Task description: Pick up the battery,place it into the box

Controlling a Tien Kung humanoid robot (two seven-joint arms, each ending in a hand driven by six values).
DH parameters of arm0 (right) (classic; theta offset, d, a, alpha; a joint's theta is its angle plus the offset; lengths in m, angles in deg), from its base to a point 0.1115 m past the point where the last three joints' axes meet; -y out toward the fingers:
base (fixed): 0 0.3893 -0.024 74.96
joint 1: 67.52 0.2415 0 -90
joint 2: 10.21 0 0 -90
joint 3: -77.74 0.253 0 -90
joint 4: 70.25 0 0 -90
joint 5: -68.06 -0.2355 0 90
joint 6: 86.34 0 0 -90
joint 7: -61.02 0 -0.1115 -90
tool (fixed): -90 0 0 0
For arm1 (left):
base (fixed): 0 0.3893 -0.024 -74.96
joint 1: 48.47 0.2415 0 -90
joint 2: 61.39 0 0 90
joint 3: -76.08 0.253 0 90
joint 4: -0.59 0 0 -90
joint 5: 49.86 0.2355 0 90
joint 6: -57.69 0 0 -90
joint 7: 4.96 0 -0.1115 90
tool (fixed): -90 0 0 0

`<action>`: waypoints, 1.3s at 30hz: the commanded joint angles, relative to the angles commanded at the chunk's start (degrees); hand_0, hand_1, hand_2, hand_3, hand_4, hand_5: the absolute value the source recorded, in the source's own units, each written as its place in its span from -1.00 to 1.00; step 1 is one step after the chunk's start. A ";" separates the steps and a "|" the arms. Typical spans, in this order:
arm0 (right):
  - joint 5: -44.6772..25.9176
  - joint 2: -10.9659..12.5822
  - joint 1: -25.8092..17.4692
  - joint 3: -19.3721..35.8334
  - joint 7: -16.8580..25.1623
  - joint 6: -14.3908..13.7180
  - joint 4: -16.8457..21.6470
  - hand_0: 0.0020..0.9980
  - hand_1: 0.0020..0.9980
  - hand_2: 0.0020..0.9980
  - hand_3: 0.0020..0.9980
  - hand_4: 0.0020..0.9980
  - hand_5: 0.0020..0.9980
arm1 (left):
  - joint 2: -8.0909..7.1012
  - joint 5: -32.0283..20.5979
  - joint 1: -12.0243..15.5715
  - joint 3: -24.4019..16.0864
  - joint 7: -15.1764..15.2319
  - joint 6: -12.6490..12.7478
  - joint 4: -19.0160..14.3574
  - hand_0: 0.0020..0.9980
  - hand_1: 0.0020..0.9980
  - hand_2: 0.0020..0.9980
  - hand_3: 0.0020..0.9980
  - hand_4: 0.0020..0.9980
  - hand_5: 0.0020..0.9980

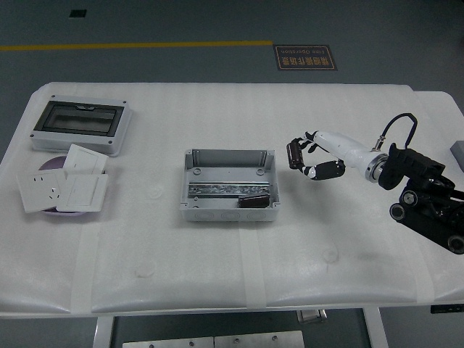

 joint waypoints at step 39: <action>4.30 -7.42 -9.73 19.06 -3.38 -1.57 13.81 1.00 1.00 1.00 1.00 1.00 0.40 | 0.03 0.99 0.30 -1.24 -0.24 0.02 0.00 0.30 0.33 0.14 0.28 0.33 -0.49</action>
